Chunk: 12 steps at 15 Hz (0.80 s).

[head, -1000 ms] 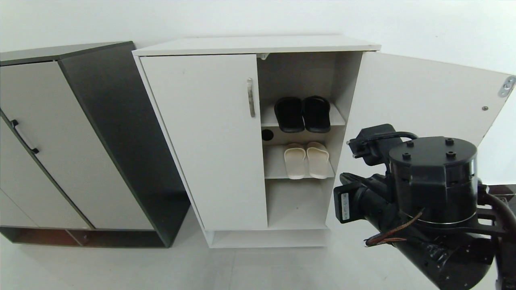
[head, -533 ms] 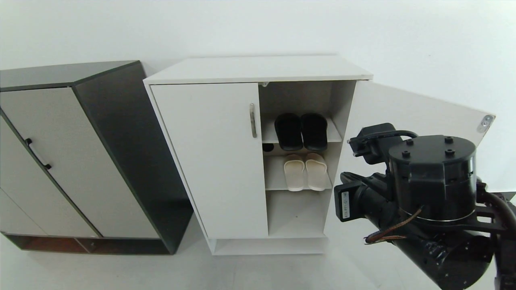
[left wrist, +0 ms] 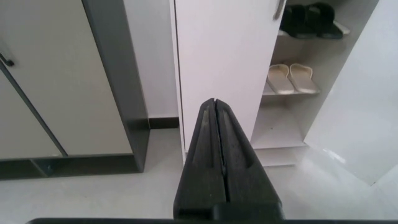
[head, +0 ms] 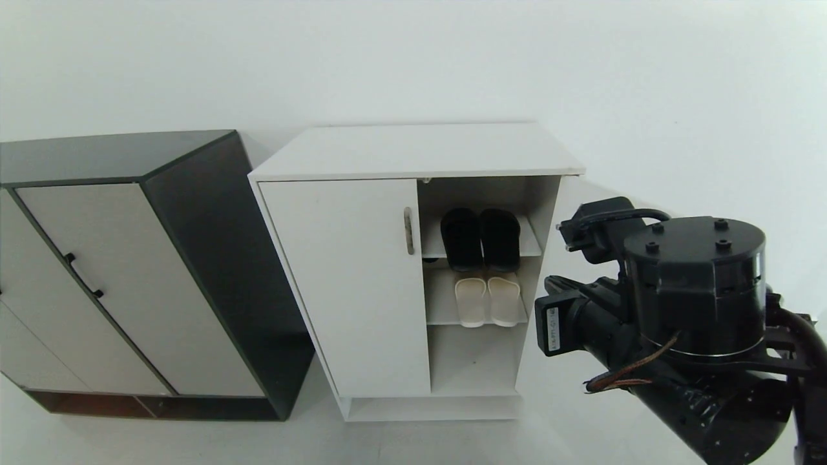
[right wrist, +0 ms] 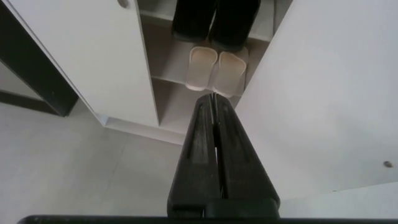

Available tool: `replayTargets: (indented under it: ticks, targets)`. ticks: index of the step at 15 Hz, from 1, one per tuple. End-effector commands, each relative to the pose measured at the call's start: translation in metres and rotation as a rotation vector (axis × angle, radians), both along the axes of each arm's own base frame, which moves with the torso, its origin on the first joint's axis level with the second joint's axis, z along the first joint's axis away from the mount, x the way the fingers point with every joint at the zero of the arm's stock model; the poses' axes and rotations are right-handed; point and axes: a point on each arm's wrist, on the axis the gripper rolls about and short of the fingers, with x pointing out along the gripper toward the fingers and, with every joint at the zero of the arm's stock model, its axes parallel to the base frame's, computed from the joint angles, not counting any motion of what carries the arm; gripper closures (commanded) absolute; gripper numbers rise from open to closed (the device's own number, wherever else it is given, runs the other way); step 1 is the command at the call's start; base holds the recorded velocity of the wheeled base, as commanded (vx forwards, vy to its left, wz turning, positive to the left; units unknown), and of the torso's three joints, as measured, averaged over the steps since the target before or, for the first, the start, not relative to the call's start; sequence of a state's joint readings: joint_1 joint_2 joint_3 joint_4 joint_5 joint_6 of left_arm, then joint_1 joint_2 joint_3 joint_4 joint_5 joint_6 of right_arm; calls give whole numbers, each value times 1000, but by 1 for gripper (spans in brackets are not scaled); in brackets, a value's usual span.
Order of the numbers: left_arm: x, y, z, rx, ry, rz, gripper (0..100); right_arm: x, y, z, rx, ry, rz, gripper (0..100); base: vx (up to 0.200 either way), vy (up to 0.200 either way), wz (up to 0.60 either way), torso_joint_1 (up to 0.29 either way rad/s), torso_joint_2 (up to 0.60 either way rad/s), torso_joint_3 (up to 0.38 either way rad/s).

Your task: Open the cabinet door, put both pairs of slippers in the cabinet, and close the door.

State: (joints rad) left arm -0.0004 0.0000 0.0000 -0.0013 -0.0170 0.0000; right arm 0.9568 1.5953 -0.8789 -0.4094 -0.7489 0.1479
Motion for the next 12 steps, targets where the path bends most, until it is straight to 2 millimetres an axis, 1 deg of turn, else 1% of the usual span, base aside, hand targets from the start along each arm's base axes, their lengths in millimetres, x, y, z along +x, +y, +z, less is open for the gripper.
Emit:
replayTargets:
  ticks: [1,12]
  targets:
    - [0,0,0,-2,1,1,100,0,0,0,0,1,1,100,0,0,0,183,-491,-315]
    - [0,0,0,0,0,-1,100,0,0,-1,-3,2,2,100,0,0,0,206,-511,-303]
